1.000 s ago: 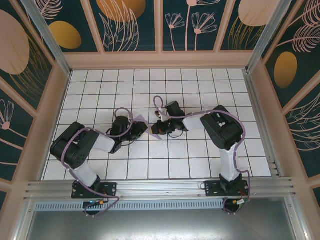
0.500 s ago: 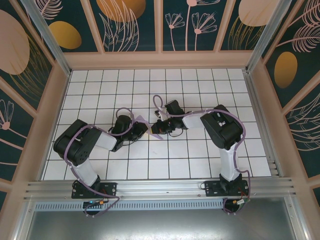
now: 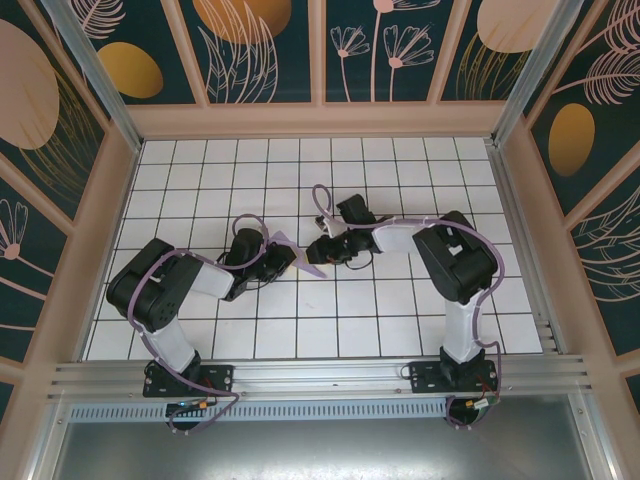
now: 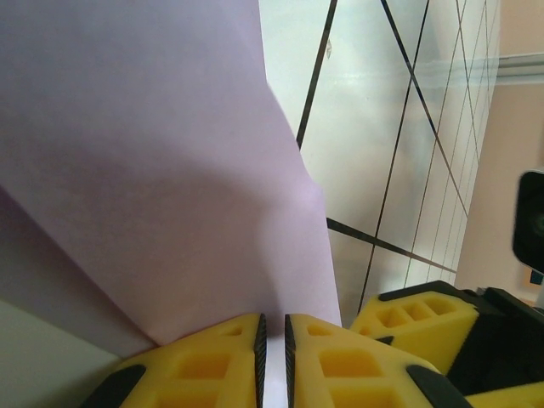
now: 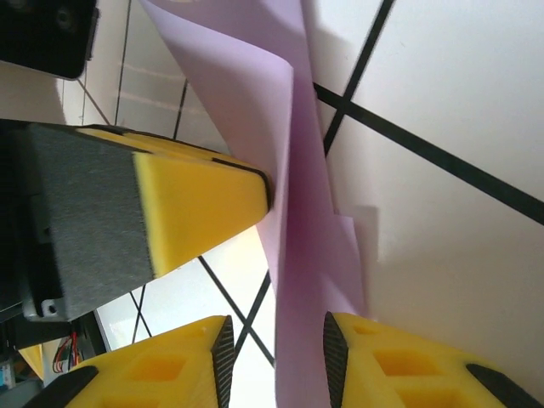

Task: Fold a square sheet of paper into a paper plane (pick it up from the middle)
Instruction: Fold the wing for the fifth time at the center of the table.

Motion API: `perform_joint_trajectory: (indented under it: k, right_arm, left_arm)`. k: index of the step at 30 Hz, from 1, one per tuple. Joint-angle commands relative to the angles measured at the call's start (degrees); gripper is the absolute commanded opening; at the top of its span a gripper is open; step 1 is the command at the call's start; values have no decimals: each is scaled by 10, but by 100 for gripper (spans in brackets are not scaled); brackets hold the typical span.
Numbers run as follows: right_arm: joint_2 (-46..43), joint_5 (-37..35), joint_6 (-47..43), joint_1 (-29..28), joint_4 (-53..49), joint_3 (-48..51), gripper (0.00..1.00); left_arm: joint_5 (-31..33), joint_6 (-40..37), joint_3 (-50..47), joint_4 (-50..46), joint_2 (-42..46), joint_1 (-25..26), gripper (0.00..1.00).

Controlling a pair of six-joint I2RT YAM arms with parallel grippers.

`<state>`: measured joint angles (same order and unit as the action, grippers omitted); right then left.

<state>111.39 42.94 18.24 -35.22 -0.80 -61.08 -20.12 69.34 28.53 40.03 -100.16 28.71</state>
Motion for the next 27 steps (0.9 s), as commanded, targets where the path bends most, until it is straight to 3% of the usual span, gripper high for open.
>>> perform_joint_trajectory:
  k: [1,18,27]
  right_arm:
    - [-25,-8,-28,2,-22,12,37]
    - [6,-79,-114,-37,-67,-11,25]
    - [26,-50,-115,-22,-66,-1,9]
  left_arm:
    - [22,1,5,-57,-33,3,18]
    - [25,8,3,-64,-37,3,18]
    - [33,8,1,-72,-38,3,18]
